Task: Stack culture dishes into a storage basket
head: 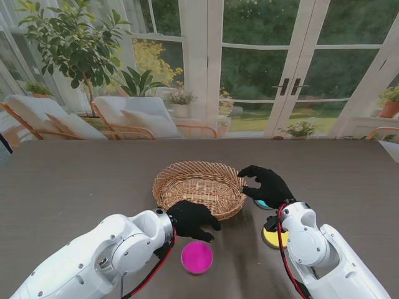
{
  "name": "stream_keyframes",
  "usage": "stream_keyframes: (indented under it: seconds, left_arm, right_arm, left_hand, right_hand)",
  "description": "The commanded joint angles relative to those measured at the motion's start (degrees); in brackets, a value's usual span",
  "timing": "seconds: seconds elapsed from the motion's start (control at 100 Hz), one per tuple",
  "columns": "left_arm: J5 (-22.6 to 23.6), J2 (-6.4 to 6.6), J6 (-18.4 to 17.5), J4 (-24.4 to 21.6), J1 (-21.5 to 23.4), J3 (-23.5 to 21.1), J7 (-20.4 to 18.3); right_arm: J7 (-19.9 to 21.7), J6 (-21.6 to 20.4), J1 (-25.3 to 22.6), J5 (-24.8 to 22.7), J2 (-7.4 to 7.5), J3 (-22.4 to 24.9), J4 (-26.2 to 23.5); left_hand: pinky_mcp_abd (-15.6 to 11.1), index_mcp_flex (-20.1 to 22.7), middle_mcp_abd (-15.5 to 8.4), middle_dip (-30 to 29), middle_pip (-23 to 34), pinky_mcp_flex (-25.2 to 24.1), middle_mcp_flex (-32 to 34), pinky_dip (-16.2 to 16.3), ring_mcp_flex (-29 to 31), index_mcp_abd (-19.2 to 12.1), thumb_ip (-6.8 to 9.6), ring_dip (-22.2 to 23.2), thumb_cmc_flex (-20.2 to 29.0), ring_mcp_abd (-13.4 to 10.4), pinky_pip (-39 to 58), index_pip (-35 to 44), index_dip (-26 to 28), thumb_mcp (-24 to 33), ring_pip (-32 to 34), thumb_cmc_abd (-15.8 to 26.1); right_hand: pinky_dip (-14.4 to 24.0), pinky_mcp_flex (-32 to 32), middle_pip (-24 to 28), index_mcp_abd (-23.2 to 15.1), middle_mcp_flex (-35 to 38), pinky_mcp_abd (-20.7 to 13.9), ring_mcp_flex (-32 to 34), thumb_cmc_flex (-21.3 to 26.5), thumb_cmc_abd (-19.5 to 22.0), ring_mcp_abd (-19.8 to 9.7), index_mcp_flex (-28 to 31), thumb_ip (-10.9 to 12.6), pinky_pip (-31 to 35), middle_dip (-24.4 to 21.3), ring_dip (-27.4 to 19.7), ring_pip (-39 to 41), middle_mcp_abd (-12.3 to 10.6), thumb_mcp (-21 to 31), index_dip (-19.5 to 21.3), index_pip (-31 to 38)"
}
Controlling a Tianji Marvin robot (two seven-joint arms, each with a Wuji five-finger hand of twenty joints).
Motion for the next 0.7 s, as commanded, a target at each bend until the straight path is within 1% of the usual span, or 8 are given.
stream_keyframes:
  seconds: [0.0, 0.08, 0.15, 0.33, 0.41, 0.53, 0.61, 0.69]
  left_arm:
    - [1.09, 0.2, -0.02, -1.68, 1.35, -1.58, -1.04]
    - [2.29, 0.18, -0.51, -2.88, 2.87, -3.73, -1.07]
    - [3.32, -0.03, -0.59, -3.7, 4.54, -5.81, 0.01]
    - [4.32, -0.64, 0.96, -5.67, 8.11, -10.16, 3.02]
    - [4.95, -0.85, 0.89, -6.32, 9.16, -11.76, 4.23]
    - [5.32, -0.95, 1.16, -7.68, 10.26, -13.95, 4.21]
    - [5.49, -1.15, 1.05, -8.27, 11.06, -15.37, 5.34]
    - [5.84, -1.39, 1.14, -8.94, 12.07, -16.76, 6.78]
  right_arm:
    - [0.76, -0.03, -0.23, -0.09, -0.14, -0.14, -0.33]
    - [0.72, -0.02, -0.23, -0.09, -0.14, -0.13, -0.33]
    - [0.65, 0.01, -0.16, -0.1, -0.16, -0.19, -0.27]
    - [0.58, -0.16, -0.12, -0.11, -0.17, -0.19, -0.19]
    - [0.53, -0.1, -0.08, -0.06, -0.19, -0.22, -0.13]
    - [0.73, 0.2, -0.2, 0.02, -0.16, -0.16, -0.53]
    - [0.75, 0.31, -0.24, -0.06, -0.16, -0.14, -0.75]
    - [0.68, 0.41, -0.18, -0.08, -0.18, -0.18, -0.82]
  left_hand:
    - [2.83, -1.61, -0.28, 0.36, -0.49, -2.78, -0.59, -0.03, -2.38, 1.06, 1.72, -1.29, 0.17, 1.47, -3.29, -0.83, -0.17, -1.95, -2.69, 2.98]
    - [3.43, -1.51, -0.57, 0.34, -0.49, -4.44, -0.32, -0.97, -3.24, 1.46, 1.83, -2.52, 0.07, 1.48, -7.04, -0.76, 0.07, -3.05, -5.4, 3.44]
    - [3.81, -1.35, -0.72, 0.27, -0.56, -5.38, -0.28, -1.46, -3.79, 1.8, 1.89, -3.03, 0.0, 1.75, -8.89, -0.65, 0.28, -3.67, -6.63, 3.54]
    - [5.21, -2.26, -0.88, -0.11, -0.99, -8.56, -0.73, -2.61, -5.89, 2.49, 2.08, -5.18, 0.03, 3.58, -14.67, -1.22, 0.46, -5.71, -11.7, 4.45]
    - [5.4, -2.51, -0.81, -0.2, -1.05, -9.34, -0.72, -2.89, -6.46, 3.08, 2.14, -5.68, -0.15, 3.73, -16.07, -1.32, 0.55, -6.43, -12.86, 4.91]
    - [5.44, -3.74, -1.26, -0.48, -1.45, -11.22, -1.71, -3.47, -8.1, 3.2, 2.28, -6.64, -0.36, 4.2, -18.88, -1.91, 0.46, -7.42, -15.28, 5.55]
    - [5.55, -3.78, -1.19, -0.59, -1.44, -11.79, -1.58, -3.75, -8.58, 3.24, 2.34, -7.26, -0.44, 4.38, -20.28, -1.94, 0.51, -7.92, -16.62, 5.75]
    - [6.06, -3.9, -1.28, -0.79, -1.58, -13.34, -1.73, -4.76, -9.64, 3.66, 2.37, -9.03, -0.68, 4.98, -24.07, -2.05, 0.56, -8.29, -19.79, 5.91]
  right_hand:
    - [2.43, -14.4, -0.25, 0.09, -1.21, 0.15, 0.39, 0.4, -0.58, 0.43, -2.0, -0.71, -2.06, -0.72, 0.42, 0.23, 0.95, -3.89, 0.47, 0.52]
    - [2.44, -14.4, -0.26, 0.15, -1.19, 0.15, 0.34, 0.41, -0.62, 0.25, -1.94, -0.71, -2.07, -0.72, 0.42, 0.23, 1.02, -3.91, 0.48, 0.55]
    - [2.44, -14.5, -0.27, 0.13, -1.19, 0.17, 0.24, 0.41, -0.6, 0.25, -1.99, -0.7, -2.11, -0.72, 0.4, 0.2, 0.99, -3.89, 0.46, 0.53]
    - [2.47, -14.56, -0.27, 0.11, -1.13, 0.17, 0.24, 0.35, -0.56, 0.3, -1.98, -0.7, -2.13, -0.73, 0.39, 0.21, 0.94, -3.93, 0.46, 0.54]
    - [2.48, -14.57, -0.28, 0.14, -1.13, 0.1, 0.25, 0.36, -0.45, 0.29, -1.99, -0.68, -2.13, -0.73, 0.39, 0.21, 1.0, -3.92, 0.46, 0.54]
    - [2.52, -14.6, -0.28, 0.1, -1.18, 0.07, 0.24, 0.24, -0.33, 0.26, -2.08, -0.67, -2.14, -0.73, 0.39, 0.22, 0.92, -3.99, 0.43, 0.48]
    - [2.54, -14.61, -0.25, 0.15, -1.09, 0.12, 0.29, 0.31, -0.39, 0.3, -2.11, -0.65, -2.14, -0.71, 0.4, 0.24, 0.97, -3.97, 0.43, 0.49]
    - [2.55, -14.61, -0.26, 0.17, -1.11, 0.13, 0.29, 0.28, -0.43, 0.17, -2.1, -0.65, -2.14, -0.72, 0.39, 0.24, 0.98, -3.95, 0.43, 0.5]
